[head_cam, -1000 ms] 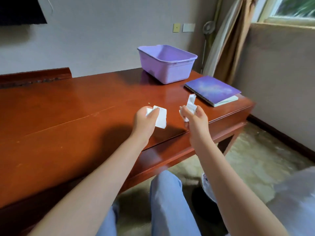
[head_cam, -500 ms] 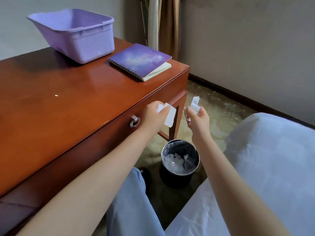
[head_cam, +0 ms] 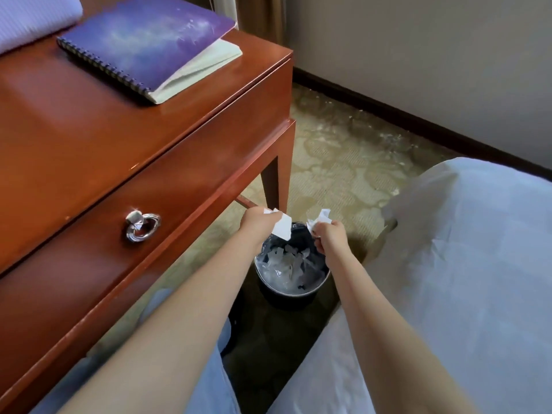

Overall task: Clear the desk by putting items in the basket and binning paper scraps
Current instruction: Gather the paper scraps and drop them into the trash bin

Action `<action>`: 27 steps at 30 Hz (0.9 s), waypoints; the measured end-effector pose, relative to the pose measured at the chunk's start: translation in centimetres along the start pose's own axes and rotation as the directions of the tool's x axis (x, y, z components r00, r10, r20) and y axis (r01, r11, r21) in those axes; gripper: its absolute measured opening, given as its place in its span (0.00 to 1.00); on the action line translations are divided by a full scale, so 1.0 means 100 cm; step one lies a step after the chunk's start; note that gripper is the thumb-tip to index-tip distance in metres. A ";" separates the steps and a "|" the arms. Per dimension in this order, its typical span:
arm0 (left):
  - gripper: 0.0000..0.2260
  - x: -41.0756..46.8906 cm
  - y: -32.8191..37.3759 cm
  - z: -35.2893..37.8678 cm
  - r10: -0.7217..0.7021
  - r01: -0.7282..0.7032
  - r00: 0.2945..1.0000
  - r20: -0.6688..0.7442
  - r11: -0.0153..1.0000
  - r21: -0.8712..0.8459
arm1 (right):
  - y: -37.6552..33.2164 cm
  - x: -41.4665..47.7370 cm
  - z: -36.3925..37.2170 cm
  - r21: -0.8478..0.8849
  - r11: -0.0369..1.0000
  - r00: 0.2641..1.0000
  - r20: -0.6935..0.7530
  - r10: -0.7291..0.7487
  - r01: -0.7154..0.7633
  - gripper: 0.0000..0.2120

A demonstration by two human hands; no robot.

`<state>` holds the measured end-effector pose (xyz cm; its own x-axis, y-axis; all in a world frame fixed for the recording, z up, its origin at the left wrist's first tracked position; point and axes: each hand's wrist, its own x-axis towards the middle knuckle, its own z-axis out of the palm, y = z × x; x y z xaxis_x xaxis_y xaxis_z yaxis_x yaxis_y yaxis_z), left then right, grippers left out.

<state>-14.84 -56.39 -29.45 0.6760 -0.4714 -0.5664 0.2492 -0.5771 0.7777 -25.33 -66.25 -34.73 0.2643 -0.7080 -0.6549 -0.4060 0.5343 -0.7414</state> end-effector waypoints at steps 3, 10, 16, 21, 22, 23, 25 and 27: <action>0.05 0.021 -0.011 0.007 -0.054 0.054 0.998 0.012 0.998 0.019 | 0.019 0.028 0.003 -0.088 0.995 0.998 -0.051 0.034 -0.038 0.12; 0.04 0.056 -0.024 0.012 -0.072 0.073 0.997 -0.010 0.996 0.043 | 0.048 0.065 0.015 -0.340 0.939 0.997 -0.062 0.035 -0.054 0.21; 0.05 0.066 -0.032 0.019 -0.105 0.105 0.994 0.002 0.992 0.064 | 0.058 0.084 0.018 -0.314 0.948 0.998 -0.003 0.057 -0.055 0.12; 0.12 0.071 -0.039 0.028 -0.138 0.137 0.990 0.009 0.989 0.049 | 0.050 0.088 0.008 -0.224 0.971 0.996 -0.029 0.079 -0.083 0.13; 0.10 0.073 -0.041 0.030 -0.141 0.140 0.990 0.016 0.989 0.036 | 0.049 0.091 0.007 -0.207 0.975 0.997 -0.016 0.078 -0.079 0.14; 0.08 0.074 -0.043 0.033 -0.140 0.139 0.990 0.022 0.990 0.023 | 0.048 0.093 0.006 -0.185 0.980 0.997 -0.005 0.076 -0.076 0.14; 0.03 0.074 -0.044 0.037 -0.143 0.143 0.990 0.021 0.990 0.001 | 0.045 0.094 0.008 -0.122 0.991 0.999 0.000 0.048 -0.047 0.15; 0.02 0.075 -0.045 0.040 -0.170 0.170 0.985 0.029 0.986 0.003 | 0.044 0.096 0.010 -0.064 0.998 1.000 -0.006 0.026 -0.026 0.14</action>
<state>-13.70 -60.02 -38.25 0.6034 -0.3859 -0.6979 0.3585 -0.6504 0.6696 -23.67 -70.25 -44.44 0.2482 -0.6969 -0.6729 -0.4678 0.5220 -0.7132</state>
